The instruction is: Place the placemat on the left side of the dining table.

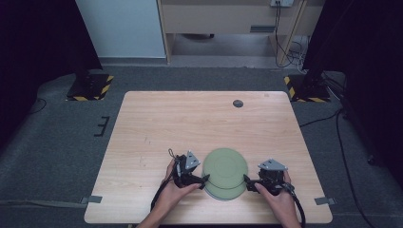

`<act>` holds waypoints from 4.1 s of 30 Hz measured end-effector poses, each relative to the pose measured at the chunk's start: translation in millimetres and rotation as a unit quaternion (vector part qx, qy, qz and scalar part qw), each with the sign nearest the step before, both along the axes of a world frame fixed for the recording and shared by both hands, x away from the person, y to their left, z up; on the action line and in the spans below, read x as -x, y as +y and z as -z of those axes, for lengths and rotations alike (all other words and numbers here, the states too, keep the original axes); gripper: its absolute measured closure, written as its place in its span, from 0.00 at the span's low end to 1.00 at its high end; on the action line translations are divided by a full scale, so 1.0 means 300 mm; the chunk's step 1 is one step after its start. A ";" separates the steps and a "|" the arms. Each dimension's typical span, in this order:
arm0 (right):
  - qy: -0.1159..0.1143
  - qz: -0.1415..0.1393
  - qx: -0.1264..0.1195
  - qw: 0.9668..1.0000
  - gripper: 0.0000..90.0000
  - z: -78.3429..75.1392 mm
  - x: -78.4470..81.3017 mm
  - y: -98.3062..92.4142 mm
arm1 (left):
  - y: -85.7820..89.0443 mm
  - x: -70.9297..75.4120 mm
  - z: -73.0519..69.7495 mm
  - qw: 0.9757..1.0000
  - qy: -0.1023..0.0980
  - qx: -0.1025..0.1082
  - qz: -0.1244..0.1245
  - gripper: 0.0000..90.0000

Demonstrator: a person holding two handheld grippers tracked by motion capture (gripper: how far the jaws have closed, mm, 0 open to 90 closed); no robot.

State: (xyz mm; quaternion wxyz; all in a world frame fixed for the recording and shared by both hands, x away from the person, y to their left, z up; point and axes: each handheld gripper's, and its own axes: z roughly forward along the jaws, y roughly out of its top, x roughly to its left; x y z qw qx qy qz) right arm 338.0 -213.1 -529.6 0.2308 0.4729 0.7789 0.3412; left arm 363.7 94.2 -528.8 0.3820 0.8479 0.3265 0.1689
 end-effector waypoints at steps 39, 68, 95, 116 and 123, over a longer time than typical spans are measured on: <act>0.002 -0.007 -0.001 1.000 0.04 0.005 -0.001 0.007 | -0.011 0.008 0.000 1.000 -0.011 -0.002 0.001 0.04; -0.007 0.001 0.000 1.000 0.04 0.008 -0.014 0.016 | -0.015 -0.002 0.000 1.000 -0.025 -0.005 -0.008 0.05; -0.009 0.002 -0.001 1.000 0.06 0.007 -0.020 0.008 | -0.021 -0.011 -0.016 0.999 -0.037 -0.011 0.004 0.04; -0.012 0.004 -0.007 1.000 0.14 -0.002 -0.020 -0.036 | -0.058 -0.166 -0.126 0.999 0.013 0.026 0.024 0.07; -0.016 0.003 -0.006 1.000 0.19 -0.008 -0.021 -0.051 | -0.059 -0.154 -0.094 0.999 0.024 0.018 0.025 0.11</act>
